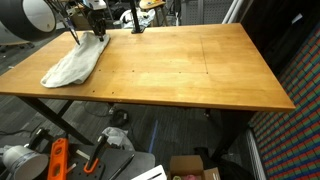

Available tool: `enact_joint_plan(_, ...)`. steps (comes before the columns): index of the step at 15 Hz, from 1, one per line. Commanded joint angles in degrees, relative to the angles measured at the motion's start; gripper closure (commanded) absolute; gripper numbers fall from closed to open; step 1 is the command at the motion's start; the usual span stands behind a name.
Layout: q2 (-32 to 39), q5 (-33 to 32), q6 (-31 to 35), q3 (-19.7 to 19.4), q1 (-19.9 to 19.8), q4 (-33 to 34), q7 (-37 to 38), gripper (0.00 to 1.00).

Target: Fold the towel in half from right to left

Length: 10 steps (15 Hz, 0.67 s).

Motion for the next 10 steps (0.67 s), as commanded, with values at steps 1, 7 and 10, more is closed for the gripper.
enact_joint_plan(1,0.37,0.59,2.21,-0.49,-0.37,0.09,1.51,0.81)
enact_joint_plan(7,0.13,0.19,2.00,-1.09,-1.33,-0.08,3.32,0.96)
enact_joint_plan(10,0.02,0.29,1.84,-1.12,-1.95,-0.08,4.70,0.95)
